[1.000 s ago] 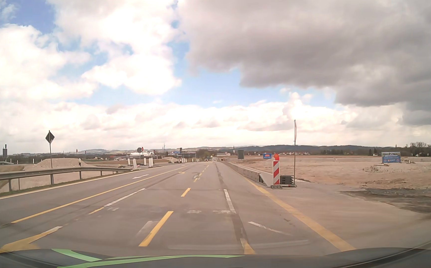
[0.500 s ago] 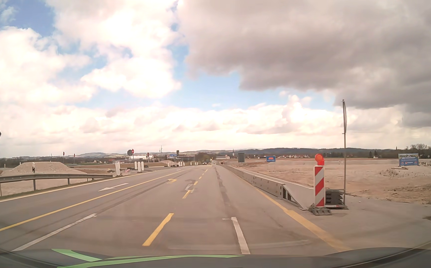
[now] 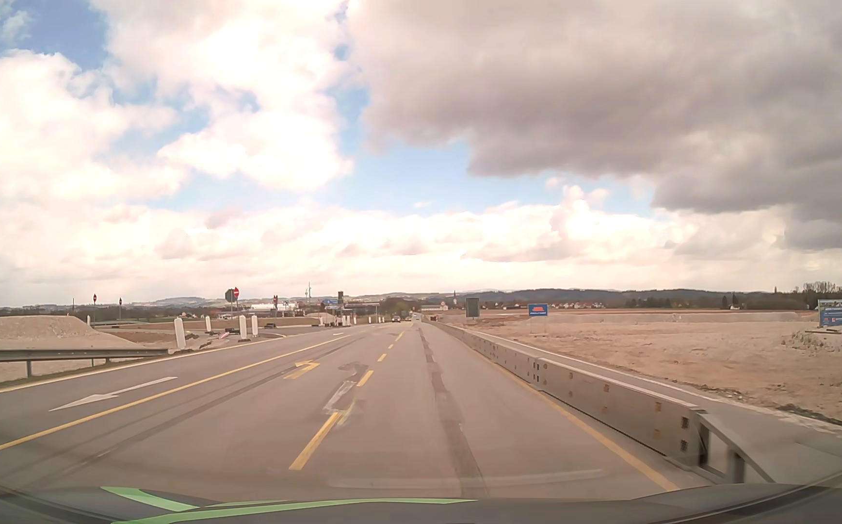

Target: Follow the waypoints while adhering to traffic rules and regulations

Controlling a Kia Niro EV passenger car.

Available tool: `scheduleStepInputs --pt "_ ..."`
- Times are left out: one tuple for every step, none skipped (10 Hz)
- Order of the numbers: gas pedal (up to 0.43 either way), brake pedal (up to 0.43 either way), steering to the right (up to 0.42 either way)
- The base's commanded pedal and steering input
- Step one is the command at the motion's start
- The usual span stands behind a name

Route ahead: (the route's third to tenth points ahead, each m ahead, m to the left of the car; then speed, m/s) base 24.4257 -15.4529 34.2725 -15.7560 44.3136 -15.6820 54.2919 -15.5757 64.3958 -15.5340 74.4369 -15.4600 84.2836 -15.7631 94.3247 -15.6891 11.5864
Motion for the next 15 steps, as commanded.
scheduleStepInputs --pt "0.079 0.000 0.000" --pt "0.087 0.000 0.000" --pt "0.087 0.000 0.000" --pt "0.087 0.000 0.000" --pt "0.087 0.000 0.000" --pt "0.087 0.000 -0.001" --pt "0.087 0.000 -0.001" --pt "0.087 0.000 -0.001" --pt "0.087 0.000 0.000" --pt "0.087 0.000 0.000" --pt "0.087 0.000 -0.001" --pt "0.087 0.000 -0.001" --pt "0.087 0.000 -0.001" --pt "0.087 0.000 -0.001" --pt "0.087 0.000 -0.001"
